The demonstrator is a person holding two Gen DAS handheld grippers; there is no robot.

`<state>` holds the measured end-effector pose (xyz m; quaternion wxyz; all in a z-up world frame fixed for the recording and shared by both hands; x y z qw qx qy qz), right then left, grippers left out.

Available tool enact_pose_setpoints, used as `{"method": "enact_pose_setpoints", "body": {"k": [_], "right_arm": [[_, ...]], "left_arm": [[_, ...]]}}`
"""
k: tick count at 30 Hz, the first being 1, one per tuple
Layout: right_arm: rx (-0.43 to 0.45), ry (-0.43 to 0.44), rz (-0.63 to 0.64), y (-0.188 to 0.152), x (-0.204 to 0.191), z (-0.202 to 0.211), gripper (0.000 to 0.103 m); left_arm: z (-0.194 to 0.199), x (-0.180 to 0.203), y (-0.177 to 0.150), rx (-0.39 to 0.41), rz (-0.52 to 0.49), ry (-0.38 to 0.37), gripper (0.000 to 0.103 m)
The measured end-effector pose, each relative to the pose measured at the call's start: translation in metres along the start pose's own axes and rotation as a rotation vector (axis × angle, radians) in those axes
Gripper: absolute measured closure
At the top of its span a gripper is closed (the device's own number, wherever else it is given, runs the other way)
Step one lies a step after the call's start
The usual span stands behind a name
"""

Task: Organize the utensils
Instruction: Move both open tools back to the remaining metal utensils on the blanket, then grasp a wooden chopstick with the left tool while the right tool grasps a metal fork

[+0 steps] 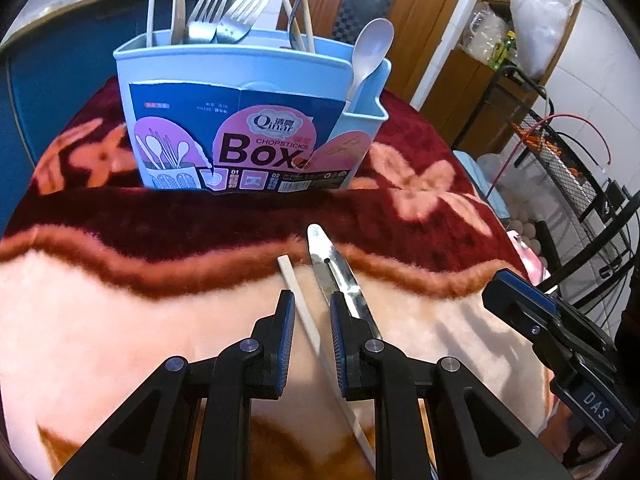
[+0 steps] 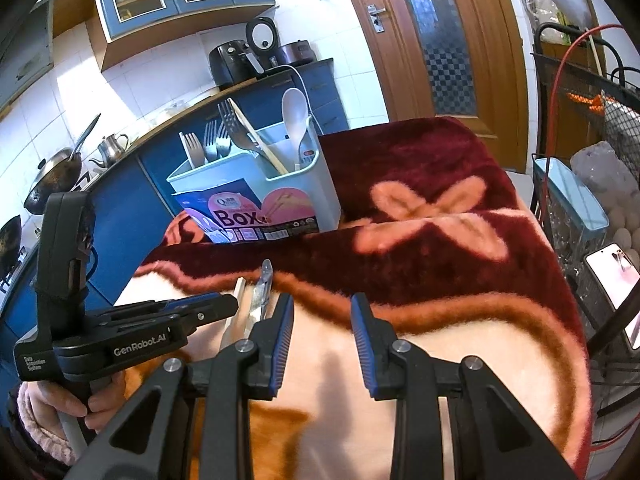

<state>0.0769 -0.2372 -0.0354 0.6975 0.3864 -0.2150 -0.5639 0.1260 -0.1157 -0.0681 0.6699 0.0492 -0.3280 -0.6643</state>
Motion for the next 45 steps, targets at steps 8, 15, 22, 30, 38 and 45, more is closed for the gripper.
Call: {"method": "enact_pose_setpoints", "body": {"k": [8,15,22,30,38,45], "right_arm": [[-0.008,0.002,-0.001,-0.003,0.001,-0.002,0.070],[-0.018,0.006,0.011,-0.004,-0.006,-0.004,0.070],[-0.032,0.015,0.028,-0.001,-0.016,-0.007,0.070],[-0.087,0.059,0.061,-0.001,-0.035,-0.020,0.070],[-0.200,0.098,0.104,-0.008,-0.051,-0.046,0.070],[-0.317,0.133,0.122,-0.014,-0.059,-0.071,0.070]], "left_arm": [[-0.014,-0.009,-0.001,-0.067,0.053,-0.007,0.091],[-0.008,-0.012,0.000,-0.063,0.092,-0.056,0.093],[0.014,-0.017,0.010,0.003,0.103,-0.079,0.097],[0.043,-0.032,0.023,0.101,0.103,-0.072,0.097],[0.072,-0.047,0.035,0.205,0.074,-0.039,0.097],[0.083,-0.059,0.039,0.240,0.074,-0.030,0.097]]}}
Point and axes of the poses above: each gripper's, at about its wrist camera, not at the fingertips, and z roughly against the way its jaws point, x to its right, y to its top, the point moved 9 cm from there along -z, roughly the way its jaws point, and after that the axes turned 12 degrees about z, right-handed, at the moved point
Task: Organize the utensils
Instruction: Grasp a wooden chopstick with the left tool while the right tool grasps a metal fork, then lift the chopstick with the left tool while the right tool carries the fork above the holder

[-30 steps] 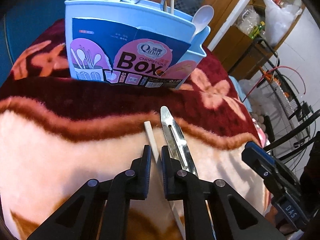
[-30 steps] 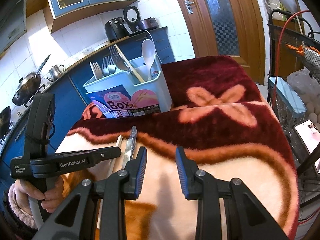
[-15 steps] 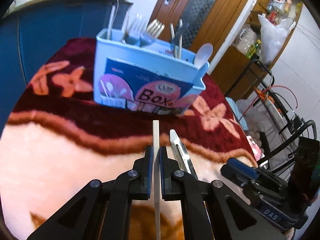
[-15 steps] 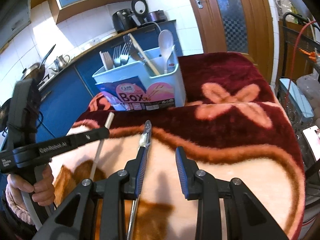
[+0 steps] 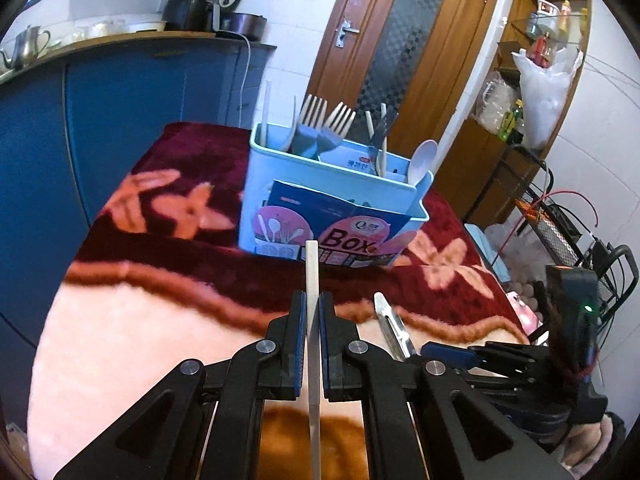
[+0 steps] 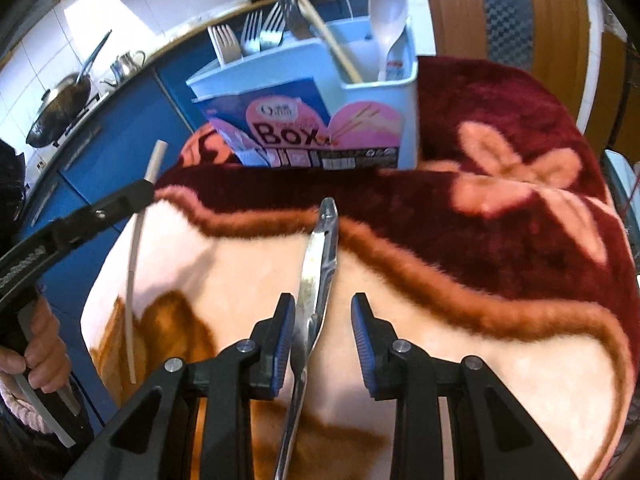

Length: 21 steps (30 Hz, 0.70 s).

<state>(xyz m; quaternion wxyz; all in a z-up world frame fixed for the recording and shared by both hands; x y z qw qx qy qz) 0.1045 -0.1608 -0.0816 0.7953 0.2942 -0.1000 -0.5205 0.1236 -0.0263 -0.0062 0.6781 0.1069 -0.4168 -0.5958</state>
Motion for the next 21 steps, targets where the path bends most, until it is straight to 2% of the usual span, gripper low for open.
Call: {"method": "enact_pose_setpoints", "body": {"k": [6,11,13,15,21], "right_arm": [[-0.048,0.010,0.012,0.007,-0.001,-0.010,0.070],[-0.093,0.057,0.005,0.018,0.000,-0.017,0.071],[-0.106,0.085,-0.017,0.021,0.004,-0.019,0.076],[-0.114,0.086,-0.022,0.022,0.008,-0.022,0.091],[-0.069,0.119,-0.029,0.022,0.005,-0.012,0.099]], "left_arm": [[0.003,-0.006,0.004,0.015,-0.003,-0.001,0.097],[0.005,-0.007,0.009,0.023,-0.014,-0.005,0.097],[0.007,-0.007,0.011,0.031,-0.016,-0.008,0.097],[0.009,-0.008,0.015,0.040,-0.018,-0.008,0.097],[0.014,-0.007,0.026,0.074,-0.028,-0.008,0.097]]}}
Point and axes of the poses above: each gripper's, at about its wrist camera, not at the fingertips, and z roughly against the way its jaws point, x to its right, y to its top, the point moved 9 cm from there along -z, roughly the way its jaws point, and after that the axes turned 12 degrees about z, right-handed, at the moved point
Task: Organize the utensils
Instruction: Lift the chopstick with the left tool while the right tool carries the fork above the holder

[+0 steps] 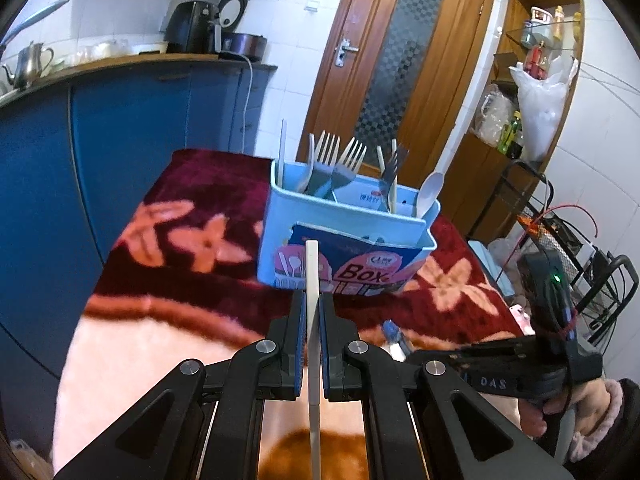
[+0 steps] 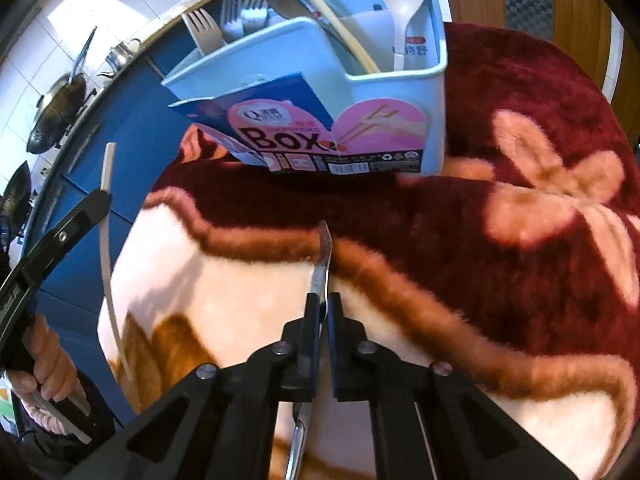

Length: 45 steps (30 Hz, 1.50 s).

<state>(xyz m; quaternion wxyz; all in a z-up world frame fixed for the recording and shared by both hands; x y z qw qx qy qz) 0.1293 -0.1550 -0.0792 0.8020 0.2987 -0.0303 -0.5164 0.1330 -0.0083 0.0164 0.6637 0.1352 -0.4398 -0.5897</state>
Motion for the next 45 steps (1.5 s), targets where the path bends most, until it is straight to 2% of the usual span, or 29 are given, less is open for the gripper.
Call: {"method": "enact_pose_setpoints", "body": {"k": [2,8,12,17,22,26,33,41,45], "right_arm": [[0.028,0.000,0.016,0.000,-0.005,0.006,0.100],[0.200,-0.014,0.049,0.008,-0.022,0.049,0.100],[0.332,-0.053,0.050,0.017,-0.023,0.081,0.100],[0.441,-0.115,0.050,0.031,-0.018,0.107,0.100],[0.545,-0.162,0.035,0.048,-0.011,0.128,0.100],[0.602,-0.217,0.038,0.061,-0.005,0.137,0.100],[0.685,-0.293,0.086,0.087,0.000,0.152,0.100],[0.749,-0.360,0.110,0.118,0.012,0.157,0.100],[0.795,-0.395,0.100,0.136,0.022,0.159,0.100]], "left_arm": [[0.002,0.002,0.004,0.018,-0.002,-0.008,0.097],[0.010,0.007,0.026,0.090,-0.003,-0.025,0.097],[0.015,0.012,0.047,0.147,0.012,-0.042,0.097],[0.021,0.023,0.079,0.237,0.019,-0.068,0.097],[0.019,0.033,0.109,0.333,0.004,-0.064,0.097],[0.012,0.037,0.131,0.413,0.002,-0.060,0.097],[-0.006,0.035,0.162,0.473,0.066,-0.061,0.097],[-0.030,0.033,0.177,0.533,0.097,-0.058,0.097],[-0.039,0.030,0.177,0.577,0.095,-0.020,0.097]]}}
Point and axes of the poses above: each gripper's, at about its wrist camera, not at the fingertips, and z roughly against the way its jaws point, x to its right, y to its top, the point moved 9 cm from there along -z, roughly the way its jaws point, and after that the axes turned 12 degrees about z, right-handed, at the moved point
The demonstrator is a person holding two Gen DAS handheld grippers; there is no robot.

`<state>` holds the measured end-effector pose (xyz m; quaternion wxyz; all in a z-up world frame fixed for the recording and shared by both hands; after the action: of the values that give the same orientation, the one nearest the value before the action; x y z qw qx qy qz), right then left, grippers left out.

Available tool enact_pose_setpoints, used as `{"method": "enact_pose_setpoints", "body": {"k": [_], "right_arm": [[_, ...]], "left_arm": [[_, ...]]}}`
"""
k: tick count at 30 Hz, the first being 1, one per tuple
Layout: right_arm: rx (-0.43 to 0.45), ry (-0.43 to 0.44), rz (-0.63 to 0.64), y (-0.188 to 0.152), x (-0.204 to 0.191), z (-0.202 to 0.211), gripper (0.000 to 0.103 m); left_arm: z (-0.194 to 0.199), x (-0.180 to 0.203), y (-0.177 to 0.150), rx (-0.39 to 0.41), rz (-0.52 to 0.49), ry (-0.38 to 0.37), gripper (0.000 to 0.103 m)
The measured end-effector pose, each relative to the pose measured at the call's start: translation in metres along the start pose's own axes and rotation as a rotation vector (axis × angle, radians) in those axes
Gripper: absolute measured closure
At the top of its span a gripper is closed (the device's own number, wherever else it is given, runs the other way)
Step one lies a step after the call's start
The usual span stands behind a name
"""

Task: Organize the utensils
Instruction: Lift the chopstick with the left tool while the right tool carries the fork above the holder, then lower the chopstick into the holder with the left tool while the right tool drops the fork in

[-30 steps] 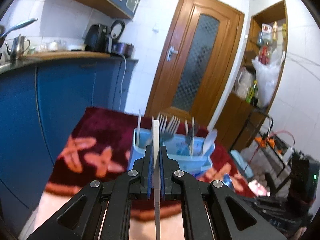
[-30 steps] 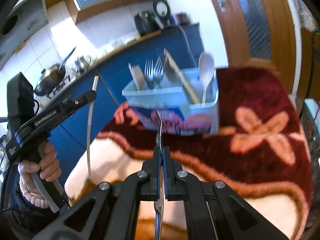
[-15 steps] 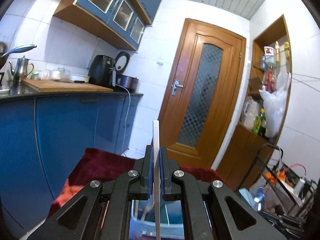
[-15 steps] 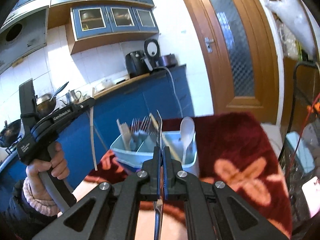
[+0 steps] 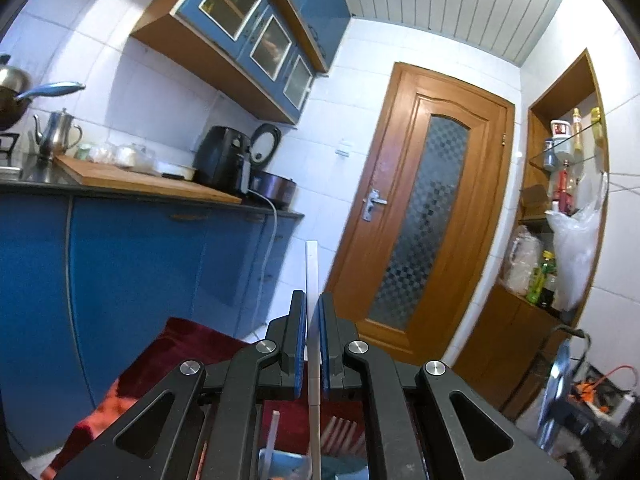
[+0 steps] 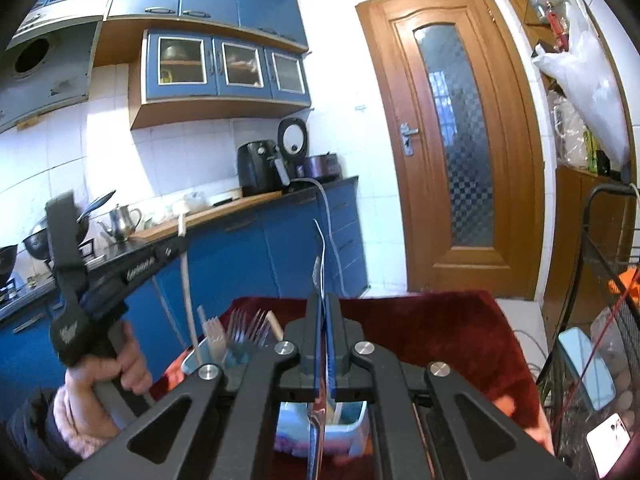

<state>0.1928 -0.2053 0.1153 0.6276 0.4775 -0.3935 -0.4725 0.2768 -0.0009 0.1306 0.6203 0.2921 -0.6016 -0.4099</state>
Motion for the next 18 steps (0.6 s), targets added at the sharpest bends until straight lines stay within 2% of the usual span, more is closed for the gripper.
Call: {"method": "enact_pose_setpoints", "body": {"k": [11,18], "right_arm": [[0.112,-0.078,0.027,0.021,0.008,-0.031,0.100],[0.166,-0.121,0.101,0.015,0.001,-0.044,0.100]], "left_arm": [[0.003,0.008,-0.018,0.076,-0.114,0.024,0.097],[-0.001,0.008,-0.033,0.053,-0.136,0.027,0.097]]}}
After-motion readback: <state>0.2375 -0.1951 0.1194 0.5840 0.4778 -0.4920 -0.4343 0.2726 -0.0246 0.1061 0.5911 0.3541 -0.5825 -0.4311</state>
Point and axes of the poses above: each gripper's, at about its wrist camera, not at the fingertips, and z roughly against the way its jaws point, x to its right, y to its top, the point moved 9 cm from there along -z, roughly the way its jaws point, and after that the axes turned 12 degrees about z, right-handed, at the moved point
